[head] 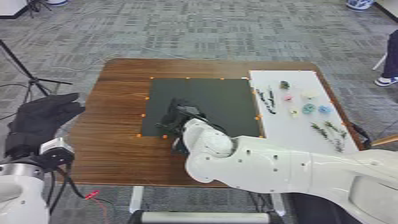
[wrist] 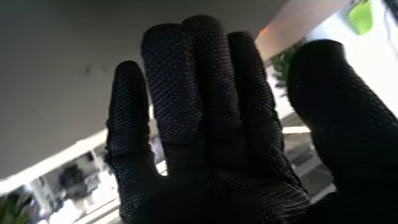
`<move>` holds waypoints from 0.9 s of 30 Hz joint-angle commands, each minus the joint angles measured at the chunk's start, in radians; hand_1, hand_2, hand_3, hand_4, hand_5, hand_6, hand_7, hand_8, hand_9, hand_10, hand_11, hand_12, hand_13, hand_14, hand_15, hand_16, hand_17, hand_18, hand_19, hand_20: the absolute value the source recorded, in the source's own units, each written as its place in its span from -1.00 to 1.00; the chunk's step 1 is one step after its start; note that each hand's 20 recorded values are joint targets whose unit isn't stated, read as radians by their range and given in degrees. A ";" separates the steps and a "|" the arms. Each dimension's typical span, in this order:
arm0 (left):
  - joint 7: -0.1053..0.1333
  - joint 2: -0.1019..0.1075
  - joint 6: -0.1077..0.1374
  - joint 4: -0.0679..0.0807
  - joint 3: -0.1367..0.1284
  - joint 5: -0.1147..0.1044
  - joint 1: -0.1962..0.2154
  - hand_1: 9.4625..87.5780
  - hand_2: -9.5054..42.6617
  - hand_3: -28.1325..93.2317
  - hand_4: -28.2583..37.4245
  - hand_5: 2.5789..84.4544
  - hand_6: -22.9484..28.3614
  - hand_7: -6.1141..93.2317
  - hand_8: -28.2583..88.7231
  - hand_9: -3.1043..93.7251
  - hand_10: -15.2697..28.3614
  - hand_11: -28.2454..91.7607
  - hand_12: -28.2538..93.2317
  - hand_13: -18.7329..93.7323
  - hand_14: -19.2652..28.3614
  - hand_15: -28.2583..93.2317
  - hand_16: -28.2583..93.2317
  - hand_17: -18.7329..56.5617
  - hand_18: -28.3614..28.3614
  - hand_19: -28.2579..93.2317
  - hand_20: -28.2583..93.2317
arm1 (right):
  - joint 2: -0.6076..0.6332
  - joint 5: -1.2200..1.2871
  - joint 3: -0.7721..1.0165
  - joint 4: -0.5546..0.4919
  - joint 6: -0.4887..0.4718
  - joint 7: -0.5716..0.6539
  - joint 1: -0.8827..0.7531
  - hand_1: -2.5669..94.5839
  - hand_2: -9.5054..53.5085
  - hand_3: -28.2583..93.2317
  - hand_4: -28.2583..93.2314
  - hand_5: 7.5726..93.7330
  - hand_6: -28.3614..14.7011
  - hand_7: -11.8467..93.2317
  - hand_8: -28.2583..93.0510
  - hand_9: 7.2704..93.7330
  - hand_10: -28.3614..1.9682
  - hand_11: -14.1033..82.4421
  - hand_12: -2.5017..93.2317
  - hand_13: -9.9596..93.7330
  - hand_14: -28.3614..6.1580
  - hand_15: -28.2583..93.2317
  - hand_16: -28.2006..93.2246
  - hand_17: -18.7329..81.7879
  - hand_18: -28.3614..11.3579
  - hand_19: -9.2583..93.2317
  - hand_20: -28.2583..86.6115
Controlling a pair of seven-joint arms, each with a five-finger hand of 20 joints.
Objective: Arrange flowers
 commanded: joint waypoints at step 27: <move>0.004 -0.027 0.065 -0.056 -0.027 -0.006 0.121 -0.57 -0.45 0.87 -0.80 0.33 0.49 -0.45 -0.71 0.07 0.71 0.23 -0.33 -0.04 0.83 0.48 -0.72 -0.63 0.64 0.27 -0.33 | 0.157 0.045 -0.086 -0.199 -0.102 -0.162 0.136 -0.57 -0.41 0.73 -0.91 -0.06 0.20 -0.41 -0.76 0.02 -0.83 -0.35 -0.66 0.17 -0.69 0.57 -0.34 -0.43 -0.95 0.77 -0.55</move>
